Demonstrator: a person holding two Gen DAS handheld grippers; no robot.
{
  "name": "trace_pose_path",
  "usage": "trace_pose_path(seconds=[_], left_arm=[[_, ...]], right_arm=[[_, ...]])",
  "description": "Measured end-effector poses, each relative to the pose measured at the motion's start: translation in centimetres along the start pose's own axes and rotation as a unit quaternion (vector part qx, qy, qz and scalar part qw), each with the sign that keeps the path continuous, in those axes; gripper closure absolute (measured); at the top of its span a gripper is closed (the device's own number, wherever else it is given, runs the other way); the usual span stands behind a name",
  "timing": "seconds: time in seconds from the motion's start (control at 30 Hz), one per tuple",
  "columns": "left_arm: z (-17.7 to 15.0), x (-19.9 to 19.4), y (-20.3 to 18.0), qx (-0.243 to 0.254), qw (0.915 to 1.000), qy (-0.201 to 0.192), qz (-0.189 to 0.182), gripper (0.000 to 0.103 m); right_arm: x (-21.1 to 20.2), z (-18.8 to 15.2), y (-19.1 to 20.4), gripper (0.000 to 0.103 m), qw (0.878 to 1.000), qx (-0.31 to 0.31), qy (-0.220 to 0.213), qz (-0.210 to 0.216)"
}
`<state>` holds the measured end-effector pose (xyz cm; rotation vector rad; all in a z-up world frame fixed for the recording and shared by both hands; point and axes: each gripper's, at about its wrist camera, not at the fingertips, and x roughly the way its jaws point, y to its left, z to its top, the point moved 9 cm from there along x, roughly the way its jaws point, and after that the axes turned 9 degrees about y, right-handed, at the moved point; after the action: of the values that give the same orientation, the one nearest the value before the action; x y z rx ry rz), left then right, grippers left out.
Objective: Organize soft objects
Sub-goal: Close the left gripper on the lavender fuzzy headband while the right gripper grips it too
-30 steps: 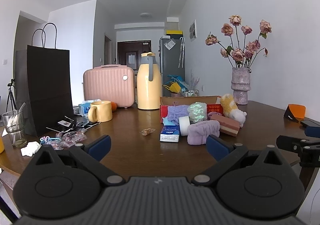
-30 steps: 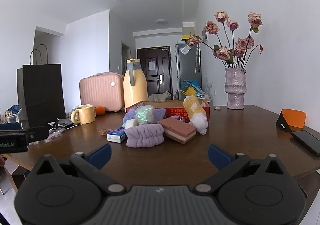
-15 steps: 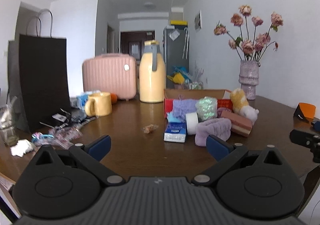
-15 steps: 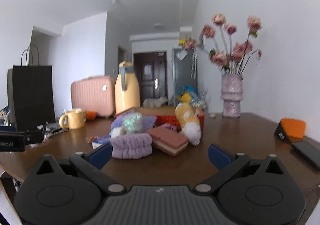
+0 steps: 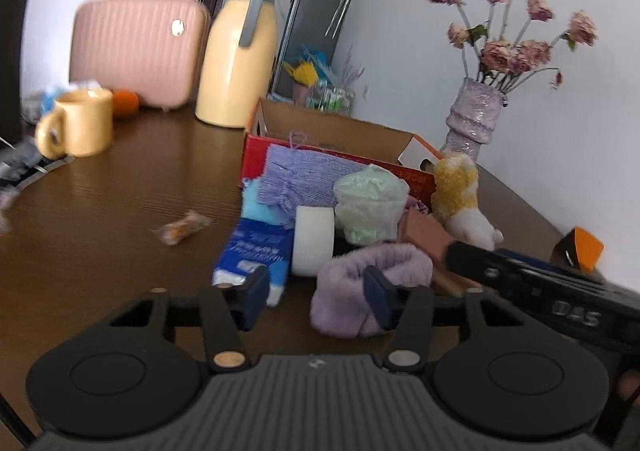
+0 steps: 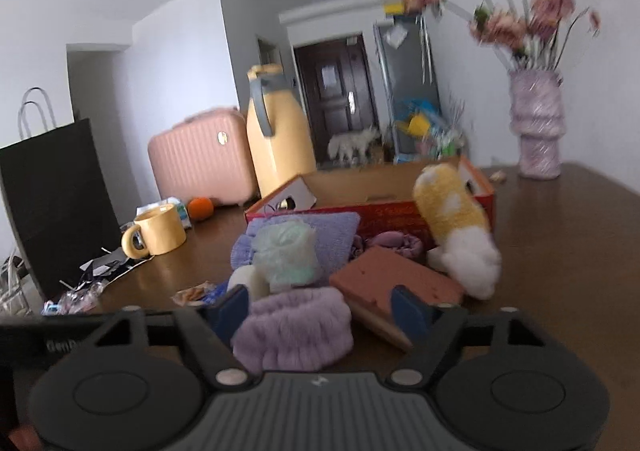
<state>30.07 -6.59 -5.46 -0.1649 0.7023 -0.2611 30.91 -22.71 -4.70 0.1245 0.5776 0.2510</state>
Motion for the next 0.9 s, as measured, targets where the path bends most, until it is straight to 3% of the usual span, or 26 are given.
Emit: trace_pose_path(seconds=[0.2, 0.23, 0.3, 0.5, 0.53, 0.6, 0.67, 0.73, 0.83, 0.9], left_arm=[[0.4, 4.2, -0.2, -0.034, 0.9960, 0.065, -0.050, 0.087], [0.1, 4.2, -0.3, -0.031, 0.9956, 0.070, -0.054, 0.089], [-0.7, 3.7, -0.7, -0.019, 0.9949, 0.077, -0.062, 0.092], [-5.4, 0.1, -1.4, 0.010, 0.9915, 0.099, -0.084, 0.091], [-6.0, -0.5, -1.7, 0.014, 0.9901, 0.105, -0.093, 0.088], [-6.5, -2.0, -2.3, 0.030, 0.9894, 0.094, -0.106, 0.063], [-6.1, -3.3, -2.2, 0.034, 0.9919, 0.071, -0.100, 0.051], [-5.3, -3.6, -2.0, 0.021, 0.9936, 0.059, -0.094, 0.050], [-4.9, -2.3, -2.3, -0.005, 0.9926, 0.078, -0.093, 0.052], [-5.5, -0.9, -2.5, -0.009, 0.9922, 0.095, -0.081, 0.065]], right_arm=[[5.3, 0.3, -0.8, 0.073, 0.999, 0.018, 0.047, 0.003], [5.4, -0.1, -0.8, 0.082, 0.999, 0.018, 0.050, 0.008], [4.7, -1.0, -0.6, 0.088, 0.998, 0.019, 0.049, 0.024], [-1.2, -6.5, 0.1, 0.089, 0.996, 0.005, 0.068, 0.052], [-2.1, -7.2, 0.2, 0.085, 0.996, 0.004, 0.070, 0.056], [-4.0, -7.5, 0.5, 0.082, 0.997, -0.001, 0.054, 0.053], [-5.2, -6.9, 0.2, 0.076, 0.998, 0.003, 0.036, 0.052], [-5.3, -5.8, -0.4, 0.069, 0.998, 0.028, 0.019, 0.061], [-3.7, -5.3, -1.0, 0.064, 0.997, 0.041, 0.031, 0.061], [-2.0, -6.0, -1.3, 0.064, 0.997, 0.042, 0.058, 0.038]])
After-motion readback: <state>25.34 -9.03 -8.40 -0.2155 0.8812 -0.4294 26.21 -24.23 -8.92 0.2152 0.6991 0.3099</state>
